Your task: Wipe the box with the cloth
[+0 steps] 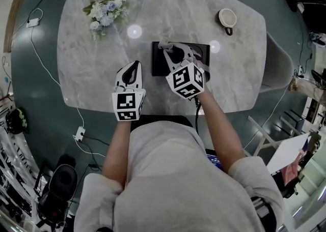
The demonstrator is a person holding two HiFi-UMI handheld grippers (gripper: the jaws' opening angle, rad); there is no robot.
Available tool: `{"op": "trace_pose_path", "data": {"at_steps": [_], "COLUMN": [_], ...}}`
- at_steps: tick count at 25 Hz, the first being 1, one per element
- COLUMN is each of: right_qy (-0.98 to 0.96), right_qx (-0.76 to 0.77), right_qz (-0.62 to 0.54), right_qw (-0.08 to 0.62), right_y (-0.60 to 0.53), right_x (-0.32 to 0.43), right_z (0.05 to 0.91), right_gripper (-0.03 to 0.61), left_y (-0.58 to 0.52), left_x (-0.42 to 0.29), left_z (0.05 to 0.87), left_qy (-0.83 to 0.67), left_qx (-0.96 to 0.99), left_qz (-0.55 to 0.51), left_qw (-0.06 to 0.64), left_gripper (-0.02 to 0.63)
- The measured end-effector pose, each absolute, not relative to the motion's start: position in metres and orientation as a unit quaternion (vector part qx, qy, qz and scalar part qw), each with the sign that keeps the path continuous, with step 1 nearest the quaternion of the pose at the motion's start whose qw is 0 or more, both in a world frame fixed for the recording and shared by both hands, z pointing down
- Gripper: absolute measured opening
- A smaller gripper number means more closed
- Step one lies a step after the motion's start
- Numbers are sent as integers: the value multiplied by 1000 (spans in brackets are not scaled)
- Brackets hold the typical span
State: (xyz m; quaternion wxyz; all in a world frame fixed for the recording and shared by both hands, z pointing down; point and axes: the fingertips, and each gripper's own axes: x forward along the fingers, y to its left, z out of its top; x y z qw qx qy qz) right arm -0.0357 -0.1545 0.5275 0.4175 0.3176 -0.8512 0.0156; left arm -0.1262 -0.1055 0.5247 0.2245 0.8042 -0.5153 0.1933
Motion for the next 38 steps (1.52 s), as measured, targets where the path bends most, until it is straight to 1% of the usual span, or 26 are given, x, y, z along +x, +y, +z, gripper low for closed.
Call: {"op": "trace_pose_path", "data": {"at_steps": [5, 9, 15, 22, 34, 38], "right_qy": [-817, -808, -808, -808, -819, -829], "right_qx": [266, 241, 245, 242, 225, 223], "right_qz": [-32, -18, 43, 51, 58, 76], "right_qw": [510, 537, 533, 535, 525, 508], "right_y": [-154, -154, -160, -151, -121, -110], "right_x": [-42, -48, -54, -56, -51, -50], "right_z": [559, 572, 583, 583, 584, 582], "right_gripper": [64, 64, 63, 63, 63, 63], "left_y": [-112, -121, -129, -117, -95, -86], "left_x": [-131, -130, -132, -131, -126, -126], "left_z": [544, 553, 562, 571, 567, 564], "left_qy": [-504, -500, -493, -489, -499, -501], "left_qx": [802, 801, 803, 795, 788, 787], "left_qz": [205, 208, 200, 197, 211, 211], "left_qw": [244, 257, 270, 300, 292, 290], "left_gripper": [25, 25, 25, 25, 25, 25]}}
